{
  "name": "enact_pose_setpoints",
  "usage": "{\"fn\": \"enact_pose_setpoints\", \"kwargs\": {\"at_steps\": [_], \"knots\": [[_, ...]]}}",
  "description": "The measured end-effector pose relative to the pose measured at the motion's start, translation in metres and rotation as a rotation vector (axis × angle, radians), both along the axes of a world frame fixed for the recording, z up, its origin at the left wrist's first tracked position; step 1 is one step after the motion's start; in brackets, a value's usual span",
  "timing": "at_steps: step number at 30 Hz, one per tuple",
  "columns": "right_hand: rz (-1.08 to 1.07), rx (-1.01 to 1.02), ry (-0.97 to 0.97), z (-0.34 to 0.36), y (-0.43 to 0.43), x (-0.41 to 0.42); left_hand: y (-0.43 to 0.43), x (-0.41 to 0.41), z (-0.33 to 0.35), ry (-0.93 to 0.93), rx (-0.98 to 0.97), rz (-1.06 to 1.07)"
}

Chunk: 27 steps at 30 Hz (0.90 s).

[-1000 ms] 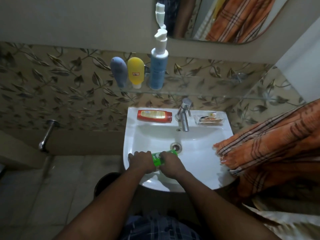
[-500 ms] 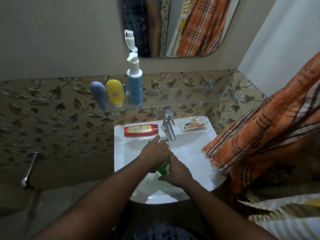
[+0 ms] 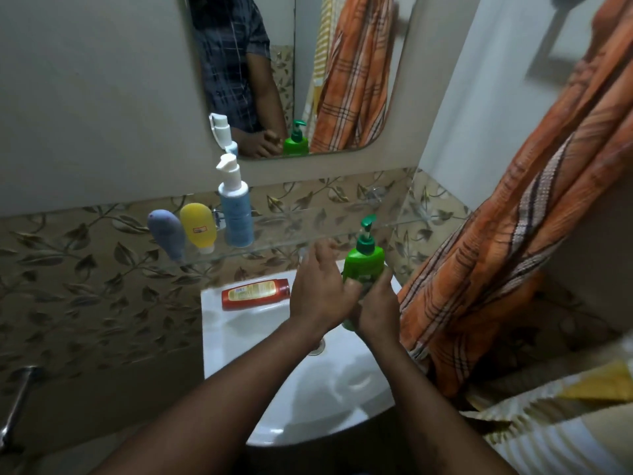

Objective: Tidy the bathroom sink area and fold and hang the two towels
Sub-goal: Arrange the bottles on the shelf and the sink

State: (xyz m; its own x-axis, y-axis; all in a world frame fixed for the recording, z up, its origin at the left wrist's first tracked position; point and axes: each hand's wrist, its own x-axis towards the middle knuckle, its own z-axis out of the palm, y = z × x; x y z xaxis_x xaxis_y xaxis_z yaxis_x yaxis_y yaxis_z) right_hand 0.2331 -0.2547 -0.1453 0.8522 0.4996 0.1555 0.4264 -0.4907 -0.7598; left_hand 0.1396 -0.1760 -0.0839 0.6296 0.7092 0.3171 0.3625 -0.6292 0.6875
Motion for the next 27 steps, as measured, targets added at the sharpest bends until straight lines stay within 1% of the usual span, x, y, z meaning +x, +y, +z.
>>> {"fn": "enact_pose_setpoints", "kwargs": {"at_steps": [1,2,3,6,8,10,13,14,16,19,22,27], "knots": [[-0.005,-0.003,-0.024,0.007,0.003,0.006,0.001,0.006,0.001,0.03,-0.11,-0.035],[-0.007,-0.005,-0.052,0.015,0.006,0.012,0.002,0.013,0.003,0.045,-0.16,-0.068],[-0.009,-0.006,-0.085,0.022,0.009,0.019,0.003,0.02,0.004,0.043,-0.168,-0.084],[-0.047,0.002,-0.162,0.048,0.022,0.042,0.01,0.045,0.019,-0.048,-0.129,-0.057],[-0.09,0.06,-0.208,0.065,0.031,0.061,0.015,0.062,0.036,-0.099,-0.118,-0.036],[-0.102,0.11,-0.258,0.078,0.038,0.067,0.023,0.071,0.05,-0.143,-0.068,-0.029],[-0.135,0.087,-0.23,0.097,0.055,0.079,0.042,0.092,0.069,-0.103,-0.001,0.01],[-0.137,0.082,-0.21,0.098,0.06,0.083,0.048,0.096,0.071,-0.068,-0.02,0.01],[-0.193,0.098,-0.19,0.108,0.065,0.154,0.051,0.173,0.094,-0.003,-0.002,-0.022],[-0.187,0.09,-0.173,0.111,0.071,0.159,0.065,0.188,0.09,0.068,0.01,-0.035],[-0.192,0.083,-0.156,0.104,0.073,0.156,0.072,0.195,0.076,0.024,0.026,-0.03],[-0.158,0.056,-0.147,0.096,0.074,0.179,0.076,0.216,0.072,-0.059,-0.019,-0.032]]}}
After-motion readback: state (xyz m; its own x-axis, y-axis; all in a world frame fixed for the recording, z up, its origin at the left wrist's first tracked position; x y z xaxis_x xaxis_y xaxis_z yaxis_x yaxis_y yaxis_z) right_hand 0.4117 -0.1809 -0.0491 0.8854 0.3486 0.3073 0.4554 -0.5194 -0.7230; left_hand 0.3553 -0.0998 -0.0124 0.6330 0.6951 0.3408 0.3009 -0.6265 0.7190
